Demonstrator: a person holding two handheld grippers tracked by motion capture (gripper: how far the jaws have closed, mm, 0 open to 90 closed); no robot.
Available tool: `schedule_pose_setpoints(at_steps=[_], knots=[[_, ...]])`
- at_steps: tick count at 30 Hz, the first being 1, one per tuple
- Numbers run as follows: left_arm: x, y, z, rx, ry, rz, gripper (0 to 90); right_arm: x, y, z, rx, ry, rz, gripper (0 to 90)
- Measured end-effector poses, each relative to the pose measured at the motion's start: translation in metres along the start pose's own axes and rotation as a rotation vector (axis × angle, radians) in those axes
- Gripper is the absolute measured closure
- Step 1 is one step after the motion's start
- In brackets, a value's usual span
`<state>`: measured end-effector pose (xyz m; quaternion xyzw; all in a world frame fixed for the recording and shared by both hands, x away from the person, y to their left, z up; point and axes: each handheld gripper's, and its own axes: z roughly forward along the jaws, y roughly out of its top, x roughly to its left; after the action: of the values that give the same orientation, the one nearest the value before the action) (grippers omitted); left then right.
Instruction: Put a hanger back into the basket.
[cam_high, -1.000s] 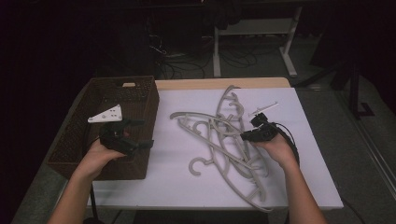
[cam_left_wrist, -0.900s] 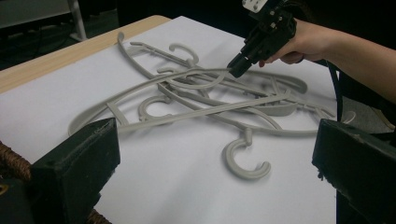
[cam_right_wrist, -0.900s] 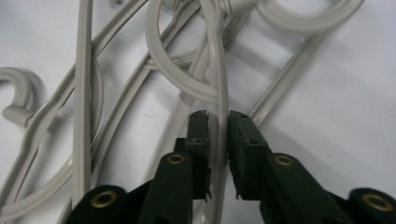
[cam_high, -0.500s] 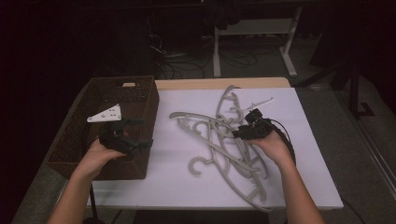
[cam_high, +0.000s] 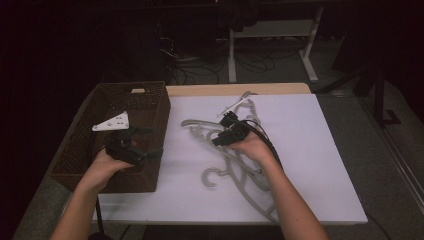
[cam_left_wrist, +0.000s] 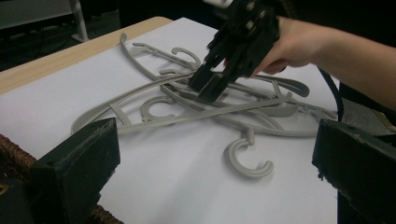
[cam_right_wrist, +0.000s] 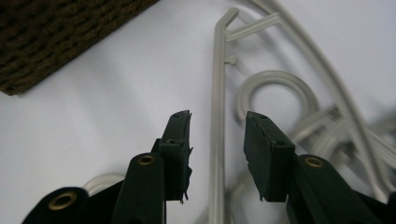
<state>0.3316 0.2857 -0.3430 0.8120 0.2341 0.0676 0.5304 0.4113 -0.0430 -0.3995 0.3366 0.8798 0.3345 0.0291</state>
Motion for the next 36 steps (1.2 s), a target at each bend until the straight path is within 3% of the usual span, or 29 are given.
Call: schedule_pose_setpoints(at_steps=[7,9,12,17,23,31,36], knots=[[-0.001,0.0,0.001,-0.001,-0.004,0.002,0.9,0.007,0.016,0.039,0.053,-0.05,-0.044,65.7],[-0.001,0.0,0.001,-0.001,-0.005,0.002,0.9,0.007,0.017,0.047,0.063,-0.061,-0.061,70.9],[0.0,0.0,0.001,-0.002,-0.006,0.001,0.8,0.008,0.018,0.054,0.084,-0.085,-0.089,78.7],[0.0,0.0,0.001,-0.003,-0.007,0.0,0.8,0.012,0.016,0.05,0.079,-0.094,-0.135,80.1],[0.0,0.0,0.001,0.0,-0.004,0.001,0.8,0.027,0.01,0.034,0.053,-0.045,-0.198,80.1],[-0.001,0.001,0.002,0.004,-0.005,0.003,0.8,0.054,-0.016,0.019,0.041,0.043,-0.322,79.6],[-0.002,0.001,0.003,0.005,-0.005,0.004,0.8,0.064,-0.036,0.022,0.095,0.102,-0.378,79.1]])
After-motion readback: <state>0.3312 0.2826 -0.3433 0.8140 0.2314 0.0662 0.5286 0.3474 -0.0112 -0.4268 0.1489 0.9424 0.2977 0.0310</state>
